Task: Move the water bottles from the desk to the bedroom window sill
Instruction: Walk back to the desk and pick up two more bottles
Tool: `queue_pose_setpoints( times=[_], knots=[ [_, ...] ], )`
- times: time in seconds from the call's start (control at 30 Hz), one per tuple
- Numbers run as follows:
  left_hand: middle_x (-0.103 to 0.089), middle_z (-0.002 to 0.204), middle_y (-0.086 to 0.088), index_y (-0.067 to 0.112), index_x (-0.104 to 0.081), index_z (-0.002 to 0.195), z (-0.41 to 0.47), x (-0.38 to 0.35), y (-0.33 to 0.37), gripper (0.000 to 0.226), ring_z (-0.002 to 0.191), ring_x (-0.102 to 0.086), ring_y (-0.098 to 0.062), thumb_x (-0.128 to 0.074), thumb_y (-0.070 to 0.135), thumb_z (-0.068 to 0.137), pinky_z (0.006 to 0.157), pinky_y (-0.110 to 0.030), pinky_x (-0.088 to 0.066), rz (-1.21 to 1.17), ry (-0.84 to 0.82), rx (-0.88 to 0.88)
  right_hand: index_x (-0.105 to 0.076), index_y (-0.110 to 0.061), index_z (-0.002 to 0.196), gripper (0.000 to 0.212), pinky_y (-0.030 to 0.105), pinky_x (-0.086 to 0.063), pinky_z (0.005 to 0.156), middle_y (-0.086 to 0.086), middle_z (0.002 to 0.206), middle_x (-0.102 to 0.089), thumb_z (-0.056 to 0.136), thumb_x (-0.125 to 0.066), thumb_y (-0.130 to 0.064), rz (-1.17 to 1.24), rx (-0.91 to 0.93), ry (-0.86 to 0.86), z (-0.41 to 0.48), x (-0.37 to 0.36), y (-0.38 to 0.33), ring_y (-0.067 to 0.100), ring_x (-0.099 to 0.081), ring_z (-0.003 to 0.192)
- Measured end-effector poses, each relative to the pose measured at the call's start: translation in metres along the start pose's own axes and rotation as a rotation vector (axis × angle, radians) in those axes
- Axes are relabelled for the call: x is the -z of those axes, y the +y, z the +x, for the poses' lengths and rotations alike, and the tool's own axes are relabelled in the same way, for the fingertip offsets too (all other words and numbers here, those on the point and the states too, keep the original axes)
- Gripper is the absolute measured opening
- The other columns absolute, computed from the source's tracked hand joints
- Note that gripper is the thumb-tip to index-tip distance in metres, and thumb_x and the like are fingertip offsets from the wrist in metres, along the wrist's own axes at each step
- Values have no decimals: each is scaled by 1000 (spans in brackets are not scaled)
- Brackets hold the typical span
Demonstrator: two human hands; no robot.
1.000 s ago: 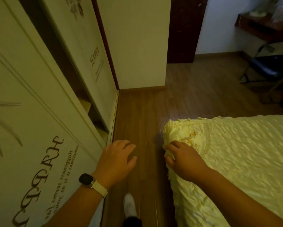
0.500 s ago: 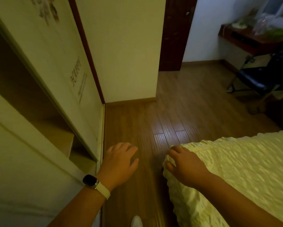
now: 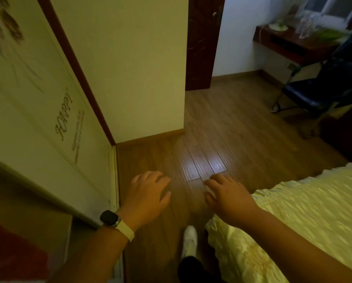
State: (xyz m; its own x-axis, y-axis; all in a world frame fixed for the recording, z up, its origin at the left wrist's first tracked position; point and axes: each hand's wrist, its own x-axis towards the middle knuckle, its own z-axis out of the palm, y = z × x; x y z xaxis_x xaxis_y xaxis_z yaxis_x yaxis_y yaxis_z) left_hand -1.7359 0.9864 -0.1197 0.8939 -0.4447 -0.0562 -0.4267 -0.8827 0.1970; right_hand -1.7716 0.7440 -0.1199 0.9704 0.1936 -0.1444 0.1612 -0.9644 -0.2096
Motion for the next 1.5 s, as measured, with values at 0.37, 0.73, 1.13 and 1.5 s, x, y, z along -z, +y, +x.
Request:
queue_pose_setpoints(
  times=[0.37,0.73,1.13,1.5],
  knots=[
    [-47,147,4,30,-49,139,187,26,-56,47,138,-39,-15,-37,50,98,114,-38,-27,64,-17,-13,-43,-30,142,44,30,-39,105,-7,145,-46,102,-37,-47,85,47,-26,200,29,68,12,-46,127],
    [-59,131,6,29,-60,129,390,63,-63,51,123,-52,-14,-34,55,93,101,-36,-41,114,148,-147,-43,-31,145,47,34,-39,110,-7,150,-43,101,-38,-50,105,-113,88,321,112,163,12,-45,132],
    [-61,128,6,30,-61,127,626,31,-76,52,120,-54,-17,-36,58,91,97,-36,-40,6,36,-360,-42,-32,144,48,35,-36,109,-8,149,-42,100,-38,-51,118,-391,-91,451,118,260,13,-43,133],
    [-66,117,3,26,-64,117,857,73,-50,45,107,-61,-21,-40,51,90,82,-38,-49,5,33,-706,-42,-31,145,47,34,-37,110,-7,149,-43,102,-39,-49,76,-682,72,579,217,346,15,-41,135]
  ],
)
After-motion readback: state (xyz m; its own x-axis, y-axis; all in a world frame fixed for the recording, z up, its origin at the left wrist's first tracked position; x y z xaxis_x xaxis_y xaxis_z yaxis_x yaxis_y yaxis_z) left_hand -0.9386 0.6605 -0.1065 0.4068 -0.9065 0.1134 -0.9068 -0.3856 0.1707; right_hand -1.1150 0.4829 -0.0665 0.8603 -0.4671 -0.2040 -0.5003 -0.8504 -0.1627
